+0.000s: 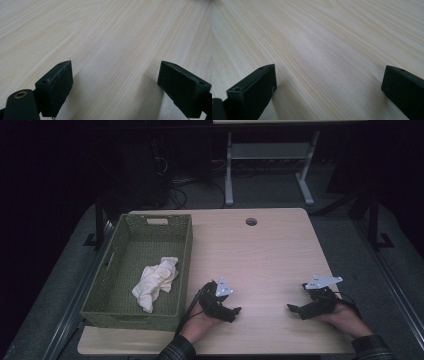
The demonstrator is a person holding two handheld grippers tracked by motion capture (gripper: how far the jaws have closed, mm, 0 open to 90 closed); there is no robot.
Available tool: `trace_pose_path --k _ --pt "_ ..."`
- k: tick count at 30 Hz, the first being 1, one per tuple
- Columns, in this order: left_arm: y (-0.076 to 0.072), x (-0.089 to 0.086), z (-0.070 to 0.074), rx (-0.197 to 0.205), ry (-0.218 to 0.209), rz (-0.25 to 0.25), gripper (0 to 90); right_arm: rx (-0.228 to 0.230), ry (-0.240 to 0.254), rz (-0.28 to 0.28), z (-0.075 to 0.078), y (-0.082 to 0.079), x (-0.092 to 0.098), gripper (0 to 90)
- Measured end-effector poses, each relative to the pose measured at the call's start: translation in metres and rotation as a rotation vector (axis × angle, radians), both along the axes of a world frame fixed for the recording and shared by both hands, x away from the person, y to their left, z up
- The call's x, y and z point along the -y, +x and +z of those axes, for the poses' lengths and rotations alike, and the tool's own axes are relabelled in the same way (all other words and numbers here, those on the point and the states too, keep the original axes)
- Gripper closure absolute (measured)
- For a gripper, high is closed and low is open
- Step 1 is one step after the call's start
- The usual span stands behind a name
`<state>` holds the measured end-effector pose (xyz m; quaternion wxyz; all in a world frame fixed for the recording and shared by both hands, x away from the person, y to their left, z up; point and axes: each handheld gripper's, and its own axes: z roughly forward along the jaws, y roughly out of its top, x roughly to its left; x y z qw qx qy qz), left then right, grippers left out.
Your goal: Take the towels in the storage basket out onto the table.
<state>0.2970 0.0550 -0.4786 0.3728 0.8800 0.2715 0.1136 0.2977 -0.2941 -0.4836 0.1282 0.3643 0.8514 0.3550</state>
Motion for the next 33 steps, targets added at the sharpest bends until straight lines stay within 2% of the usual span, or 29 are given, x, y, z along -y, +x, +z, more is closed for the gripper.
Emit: trace_pose_path --k 3,13,16,22,33 --pt "0.0 0.0 0.0 0.0 -0.004 0.002 12.0 0.004 0.0 0.003 0.0 0.0 0.0 0.0" --pt "0.0 0.0 0.003 -0.016 0.023 -0.002 12.2 0.002 -0.002 0.007 0.0 0.001 0.0 0.0" --pt "0.001 -0.002 0.004 -0.033 0.021 0.006 12.3 0.002 -0.002 0.007 0.0 0.001 0.0 0.0" --pt "0.002 -0.004 0.006 -0.04 0.017 0.019 12.4 0.002 -0.002 0.007 0.0 0.001 0.0 0.0" --pt "0.0 -0.004 0.015 -0.028 -0.004 0.027 12.7 0.003 -0.001 0.006 0.0 0.0 0.0 0.0"
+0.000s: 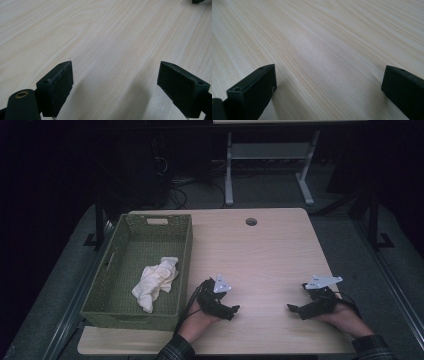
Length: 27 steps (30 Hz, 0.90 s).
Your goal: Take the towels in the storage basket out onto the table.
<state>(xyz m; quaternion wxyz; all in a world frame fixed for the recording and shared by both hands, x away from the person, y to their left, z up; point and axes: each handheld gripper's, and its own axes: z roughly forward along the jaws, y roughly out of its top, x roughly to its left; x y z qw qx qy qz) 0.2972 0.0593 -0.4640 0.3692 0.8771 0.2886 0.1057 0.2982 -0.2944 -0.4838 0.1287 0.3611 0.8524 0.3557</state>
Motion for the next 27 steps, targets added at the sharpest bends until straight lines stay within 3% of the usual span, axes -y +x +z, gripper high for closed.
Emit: trace_pose_path --k 18,27 --pt "-0.003 -0.002 0.013 0.025 0.005 0.009 12.8 0.0 0.0 0.0 0.0 0.0 0.0 0.0" --pt "-0.003 -0.004 0.024 0.035 -0.012 0.017 12.8 0.0 0.0 0.001 0.0 0.0 0.0 0.0"
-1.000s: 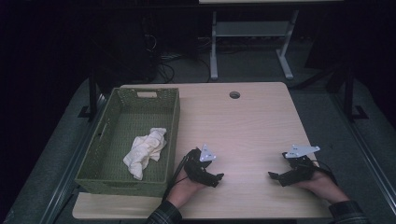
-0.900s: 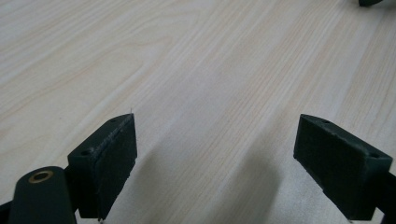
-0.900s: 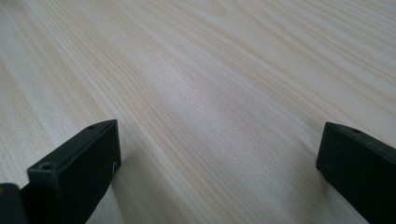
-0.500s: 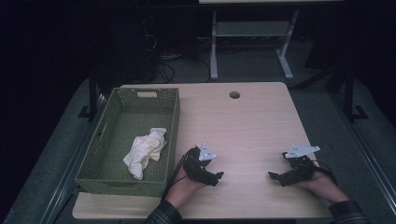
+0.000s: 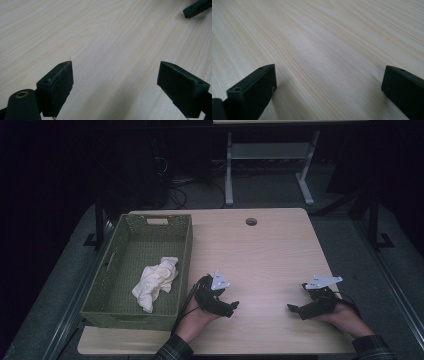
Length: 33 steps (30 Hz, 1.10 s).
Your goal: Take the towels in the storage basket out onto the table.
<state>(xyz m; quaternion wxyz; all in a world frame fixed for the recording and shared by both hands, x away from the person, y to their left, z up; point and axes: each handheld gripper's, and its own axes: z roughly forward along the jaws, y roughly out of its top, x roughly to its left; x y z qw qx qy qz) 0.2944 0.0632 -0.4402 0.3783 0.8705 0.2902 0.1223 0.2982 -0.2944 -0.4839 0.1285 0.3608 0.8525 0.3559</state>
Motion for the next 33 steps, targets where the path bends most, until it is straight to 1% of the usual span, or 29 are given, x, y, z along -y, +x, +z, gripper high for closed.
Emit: trace_pose_path --k 11,15,17,21,22,24,27,29,30,33 --pt "0.001 -0.001 0.009 -0.01 -0.025 -0.004 12.8 0.0 0.0 0.0 0.0 0.0 0.0 0.0" --pt "0.002 -0.001 0.015 -0.01 -0.032 -0.011 12.8 -0.002 -0.003 0.0 0.0 0.0 0.0 0.0" --pt "0.003 -0.001 0.017 -0.013 -0.047 -0.011 12.8 0.0 0.0 0.001 0.0 0.0 0.0 0.0" --pt "0.004 -0.001 0.023 -0.013 -0.056 -0.015 12.9 -0.001 0.0 -0.001 0.0 0.0 0.0 0.0" --pt "0.005 -0.001 0.025 -0.015 -0.061 -0.02 12.9 0.0 0.0 0.0 0.0 0.0 0.0 0.0" --pt "0.006 0.0 0.029 -0.014 -0.058 -0.025 12.8 0.0 0.0 0.0 0.0 0.0 0.0 0.0" --pt "0.008 0.0 0.031 -0.013 -0.06 -0.033 12.8 0.0 0.0 0.0 0.0 0.0 0.0 0.0" --pt "0.009 0.001 0.034 -0.008 -0.064 -0.042 12.8 0.0 -0.001 0.0 0.0 0.0 0.0 0.0" --pt "0.01 0.001 0.036 -0.006 -0.071 -0.057 13.0 0.001 0.0 -0.003 0.0 0.0 0.0 0.0" --pt "0.011 0.002 0.039 -0.008 -0.073 -0.067 13.0 0.001 0.0 -0.003 0.0 0.0 0.0 0.0"
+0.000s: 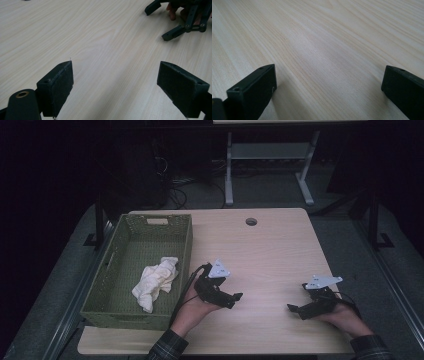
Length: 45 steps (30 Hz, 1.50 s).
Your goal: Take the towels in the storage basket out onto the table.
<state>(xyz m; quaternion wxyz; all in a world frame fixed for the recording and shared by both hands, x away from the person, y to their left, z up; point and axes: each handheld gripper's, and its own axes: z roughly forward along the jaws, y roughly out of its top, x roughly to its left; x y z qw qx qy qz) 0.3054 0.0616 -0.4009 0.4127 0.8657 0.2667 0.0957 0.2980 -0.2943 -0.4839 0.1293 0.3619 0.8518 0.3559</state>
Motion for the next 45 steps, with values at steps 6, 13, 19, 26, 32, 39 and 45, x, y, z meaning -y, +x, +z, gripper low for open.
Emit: trace_pose_path --k 6,13,19,26,32,39,45 --pt "0.005 0.002 0.007 -0.008 0.015 -0.037 13.0 0.0 0.0 0.0 0.0 0.0 0.0 0.0" --pt "0.01 0.0 0.016 -0.005 0.005 -0.045 13.0 0.001 -0.002 0.003 0.0 0.0 0.0 0.0" --pt "0.012 0.001 0.02 -0.006 0.01 -0.05 13.0 -0.001 -0.003 0.003 0.0 0.0 0.0 0.0" --pt "0.015 0.0 0.028 -0.008 0.008 -0.056 13.0 0.0 0.001 0.0 0.0 0.0 0.0 0.0" --pt "0.02 -0.005 0.035 -0.006 0.018 -0.054 12.9 0.0 0.001 0.0 0.0 0.0 0.0 0.0" --pt "0.025 -0.016 0.043 -0.011 0.024 -0.041 12.8 -0.001 0.0 0.001 0.0 0.0 0.0 0.0" --pt "0.029 -0.029 0.052 -0.007 0.022 -0.028 12.8 -0.002 -0.001 0.001 0.0 0.0 0.0 0.0"
